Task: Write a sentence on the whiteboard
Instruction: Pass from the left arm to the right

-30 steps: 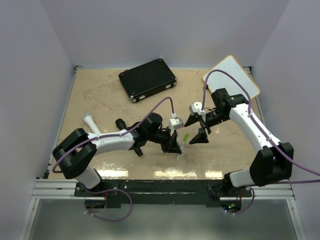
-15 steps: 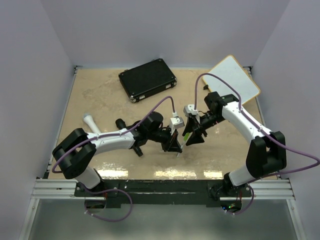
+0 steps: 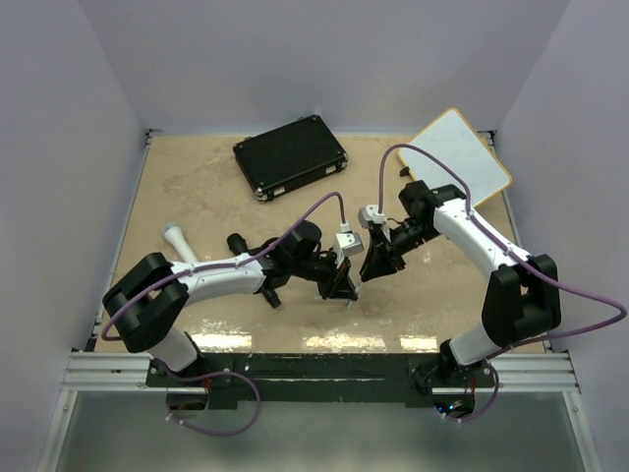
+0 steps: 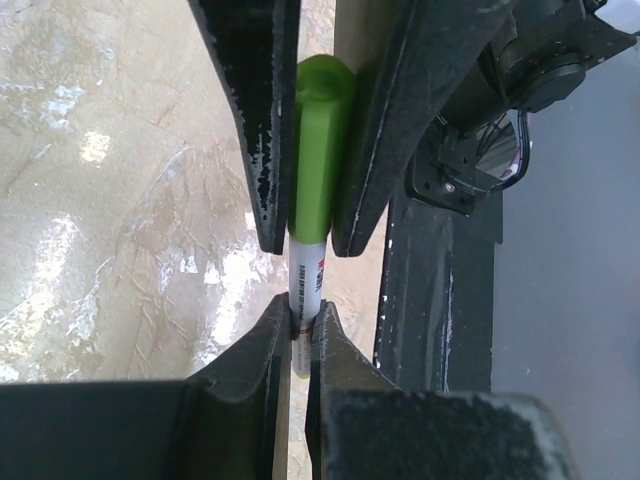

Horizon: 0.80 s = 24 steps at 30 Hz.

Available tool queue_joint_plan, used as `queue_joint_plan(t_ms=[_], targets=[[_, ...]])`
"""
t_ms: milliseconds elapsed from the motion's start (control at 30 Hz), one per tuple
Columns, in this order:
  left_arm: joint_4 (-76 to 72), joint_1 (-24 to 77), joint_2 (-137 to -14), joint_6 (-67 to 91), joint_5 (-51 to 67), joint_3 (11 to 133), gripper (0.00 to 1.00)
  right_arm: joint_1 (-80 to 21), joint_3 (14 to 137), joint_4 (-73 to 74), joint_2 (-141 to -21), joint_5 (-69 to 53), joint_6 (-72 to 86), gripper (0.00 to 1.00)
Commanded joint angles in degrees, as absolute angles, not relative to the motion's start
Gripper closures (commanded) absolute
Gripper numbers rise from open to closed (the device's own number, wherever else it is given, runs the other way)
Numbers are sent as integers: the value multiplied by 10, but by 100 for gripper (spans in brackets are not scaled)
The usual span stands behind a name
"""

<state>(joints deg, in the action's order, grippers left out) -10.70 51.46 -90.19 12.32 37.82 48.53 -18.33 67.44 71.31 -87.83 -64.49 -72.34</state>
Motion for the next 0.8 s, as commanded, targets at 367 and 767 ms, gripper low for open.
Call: queue_joint_plan(t_ms=[367, 767], targets=[[-274, 510, -653, 161, 194, 331, 25, -186, 718, 704, -825, -664, -682, 100], [-404, 502, -369, 274, 16, 164, 0, -163, 763, 577, -752, -700, -449, 100]])
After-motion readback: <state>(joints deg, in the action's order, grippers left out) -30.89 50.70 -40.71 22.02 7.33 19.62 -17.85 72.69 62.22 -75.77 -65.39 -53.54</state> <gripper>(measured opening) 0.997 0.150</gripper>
